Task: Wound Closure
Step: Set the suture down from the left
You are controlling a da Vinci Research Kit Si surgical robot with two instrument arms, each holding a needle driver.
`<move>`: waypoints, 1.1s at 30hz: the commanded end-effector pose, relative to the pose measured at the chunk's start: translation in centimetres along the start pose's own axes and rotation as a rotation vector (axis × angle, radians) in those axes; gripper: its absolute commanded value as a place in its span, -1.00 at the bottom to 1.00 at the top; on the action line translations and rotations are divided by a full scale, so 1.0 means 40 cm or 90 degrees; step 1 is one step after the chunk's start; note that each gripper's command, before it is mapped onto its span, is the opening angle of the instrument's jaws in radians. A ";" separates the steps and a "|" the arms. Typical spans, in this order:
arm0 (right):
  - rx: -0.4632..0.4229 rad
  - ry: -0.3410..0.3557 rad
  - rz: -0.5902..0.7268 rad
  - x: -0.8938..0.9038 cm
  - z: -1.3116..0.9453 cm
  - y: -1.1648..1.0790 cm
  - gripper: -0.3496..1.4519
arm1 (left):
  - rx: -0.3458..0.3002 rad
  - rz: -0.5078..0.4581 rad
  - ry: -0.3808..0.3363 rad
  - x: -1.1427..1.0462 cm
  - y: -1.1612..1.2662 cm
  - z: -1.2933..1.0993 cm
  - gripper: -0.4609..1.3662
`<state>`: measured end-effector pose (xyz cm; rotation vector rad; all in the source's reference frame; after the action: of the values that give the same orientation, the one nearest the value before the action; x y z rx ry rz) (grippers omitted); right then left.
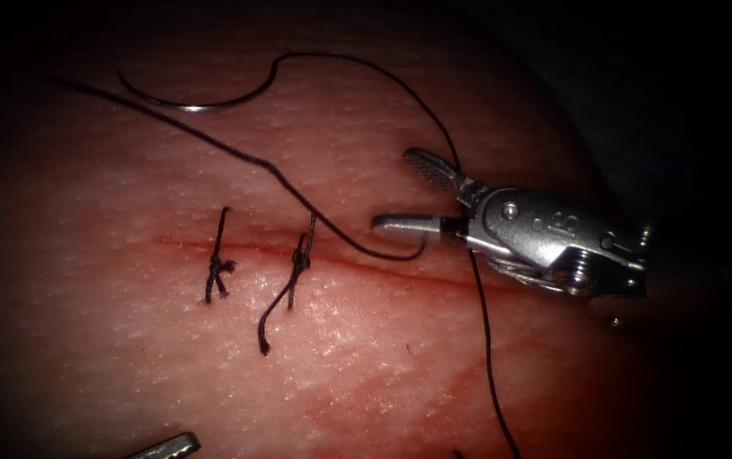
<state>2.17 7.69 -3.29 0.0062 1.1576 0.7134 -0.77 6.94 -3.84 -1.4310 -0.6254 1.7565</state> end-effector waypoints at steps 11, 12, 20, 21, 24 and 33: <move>0.003 -0.002 0.000 0.0002 0.0000 -0.0004 0.59 | -0.029 -0.027 -0.146 0.0143 0.0164 -0.0229 0.39; 0.003 -0.002 0.000 0.0002 0.0000 -0.0004 0.59 | -0.032 -0.023 -0.139 0.0152 0.0169 -0.0233 0.38; 0.010 -0.006 -0.006 0.0029 -0.0085 0.0009 0.54 | -0.063 0.062 -0.042 0.0345 0.0235 -0.0243 0.09; 0.008 -0.007 -0.009 0.0036 -0.0102 0.0010 0.56 | -0.062 0.067 -0.042 0.0358 0.0232 -0.0237 0.09; 0.005 -0.012 -0.018 0.0062 -0.0162 0.0014 0.55 | -0.059 0.079 -0.031 0.0382 0.0219 -0.0216 0.06; -0.064 0.010 -0.029 0.0093 -0.0261 0.0063 0.76 | -0.046 0.107 -0.023 0.0359 0.0173 -0.0153 -0.06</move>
<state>1.25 7.70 -3.96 -0.1026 1.1296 0.7259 -0.48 7.66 -5.33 -1.5487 -0.5988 1.9185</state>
